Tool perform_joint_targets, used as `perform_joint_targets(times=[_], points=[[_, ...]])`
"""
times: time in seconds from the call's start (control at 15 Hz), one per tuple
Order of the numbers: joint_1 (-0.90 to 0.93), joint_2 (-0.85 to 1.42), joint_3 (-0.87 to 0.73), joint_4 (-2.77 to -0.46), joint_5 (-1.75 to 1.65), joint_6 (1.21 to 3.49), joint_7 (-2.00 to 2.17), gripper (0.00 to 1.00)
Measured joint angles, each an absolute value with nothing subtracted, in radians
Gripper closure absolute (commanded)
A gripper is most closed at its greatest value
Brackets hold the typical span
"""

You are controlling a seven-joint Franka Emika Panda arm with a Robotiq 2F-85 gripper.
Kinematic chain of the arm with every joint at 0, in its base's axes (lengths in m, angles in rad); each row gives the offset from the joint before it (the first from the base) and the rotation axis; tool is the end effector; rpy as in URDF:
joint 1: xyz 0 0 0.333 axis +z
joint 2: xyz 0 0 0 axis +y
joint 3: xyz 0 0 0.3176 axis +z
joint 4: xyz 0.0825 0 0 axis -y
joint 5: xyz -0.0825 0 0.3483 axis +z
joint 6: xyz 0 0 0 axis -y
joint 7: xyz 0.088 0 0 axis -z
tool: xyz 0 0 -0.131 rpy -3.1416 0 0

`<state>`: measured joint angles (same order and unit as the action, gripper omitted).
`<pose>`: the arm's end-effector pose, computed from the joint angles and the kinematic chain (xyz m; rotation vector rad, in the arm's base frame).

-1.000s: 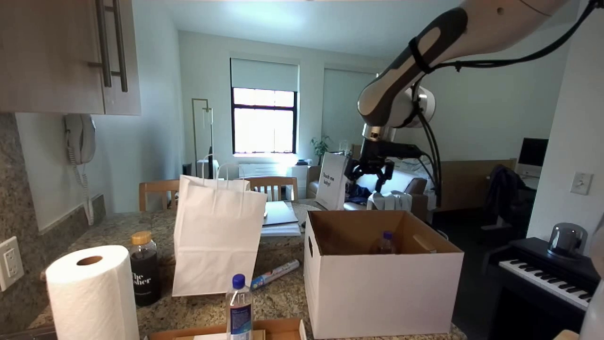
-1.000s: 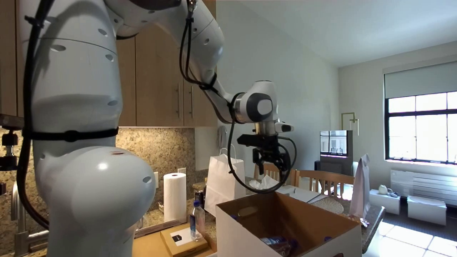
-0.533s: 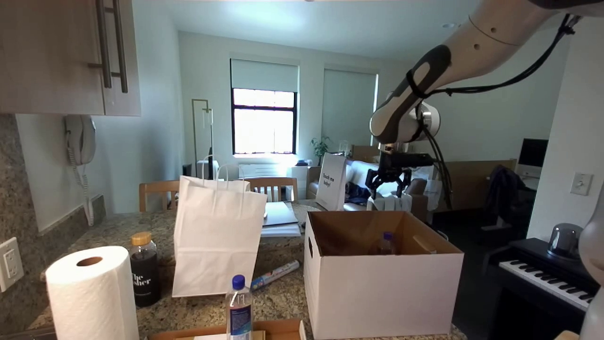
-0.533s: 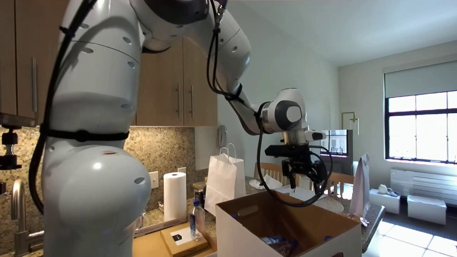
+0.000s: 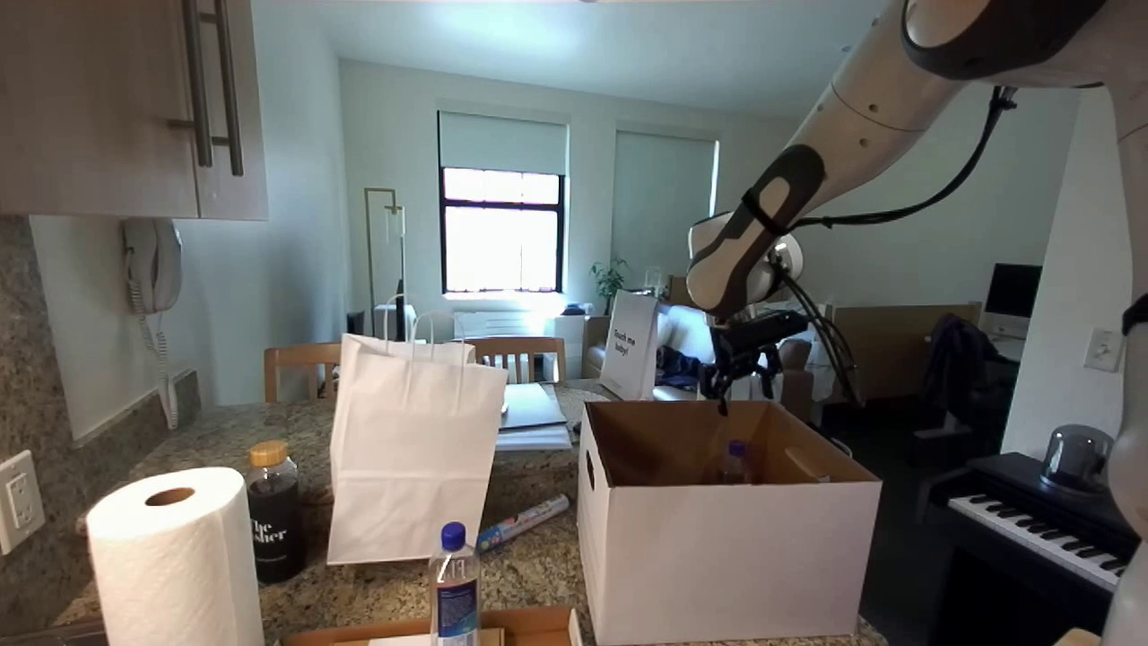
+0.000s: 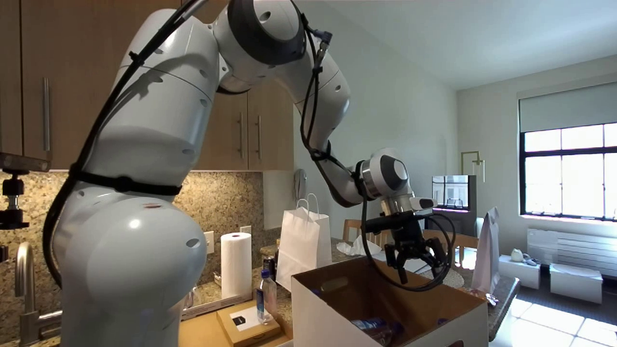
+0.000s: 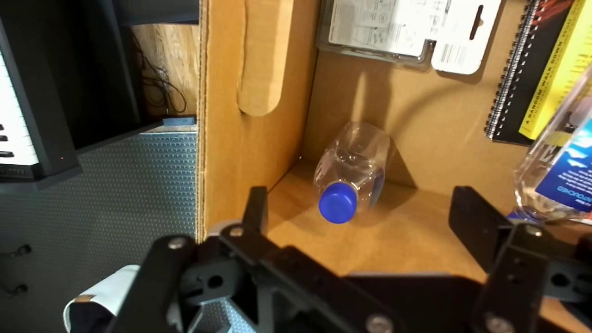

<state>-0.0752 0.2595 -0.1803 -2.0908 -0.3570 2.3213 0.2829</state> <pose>0.5323 -0.1500 0.3036 2.8092 -0.4019 -0.0362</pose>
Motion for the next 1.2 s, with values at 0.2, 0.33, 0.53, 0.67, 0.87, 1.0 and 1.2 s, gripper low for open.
perform_joint_targets(times=[0.2, 0.33, 0.53, 0.67, 0.87, 1.0, 1.2], points=[[-0.075, 0.261, -0.182, -2.086, -0.358, 2.32, 0.283, 0.0], [-0.075, 0.275, -0.182, -2.082, -0.356, 2.319, 0.283, 0.0], [-0.086, 0.322, -0.176, -2.064, -0.271, 2.322, 0.251, 0.0], [-0.111, 0.352, -0.167, -2.048, -0.156, 2.341, 0.203, 0.0], [-0.143, 0.397, -0.174, -2.019, -0.076, 2.432, 0.189, 0.0], [-0.158, 0.428, -0.192, -1.983, -0.065, 2.44, 0.19, 0.0], [-0.18, 0.478, -0.198, -1.915, -0.064, 2.369, 0.184, 0.0]])
